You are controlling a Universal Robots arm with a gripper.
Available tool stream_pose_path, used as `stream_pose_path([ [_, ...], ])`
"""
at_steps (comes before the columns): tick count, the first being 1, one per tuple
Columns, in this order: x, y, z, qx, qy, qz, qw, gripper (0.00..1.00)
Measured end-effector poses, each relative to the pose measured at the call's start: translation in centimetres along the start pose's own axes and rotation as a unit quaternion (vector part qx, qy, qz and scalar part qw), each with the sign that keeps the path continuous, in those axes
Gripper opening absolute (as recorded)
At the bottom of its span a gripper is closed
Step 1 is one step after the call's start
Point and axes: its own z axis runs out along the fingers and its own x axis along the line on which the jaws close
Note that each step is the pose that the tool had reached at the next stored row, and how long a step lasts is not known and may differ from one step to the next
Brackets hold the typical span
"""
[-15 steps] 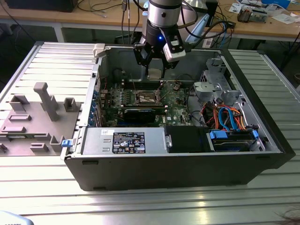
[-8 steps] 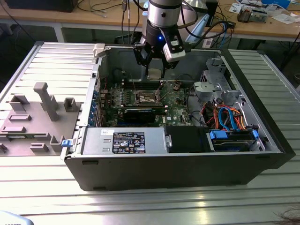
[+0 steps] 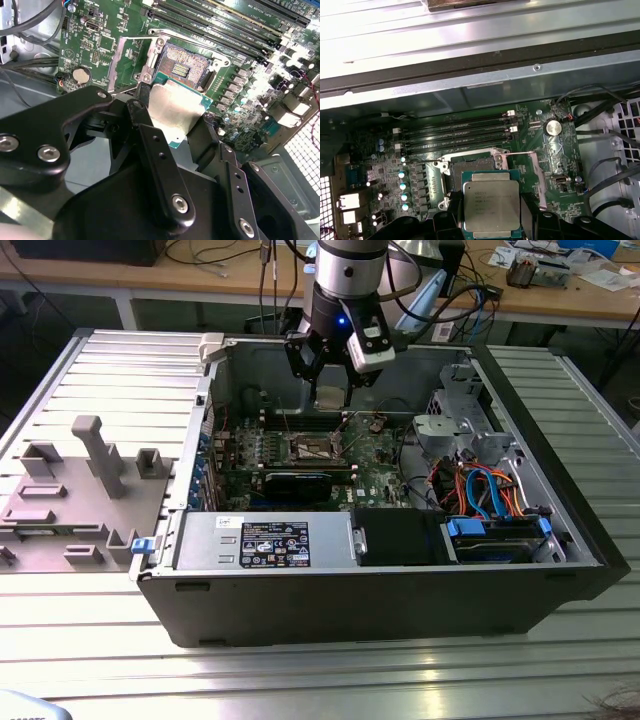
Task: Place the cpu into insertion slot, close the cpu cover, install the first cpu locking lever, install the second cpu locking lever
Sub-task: 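Place the cpu into insertion slot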
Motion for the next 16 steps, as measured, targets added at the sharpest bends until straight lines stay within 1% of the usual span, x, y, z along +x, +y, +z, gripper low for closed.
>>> stream_pose_path([
  [16,0.00,0.00,0.02,-0.0002,-0.0007,0.009,0.99996,0.55],
])
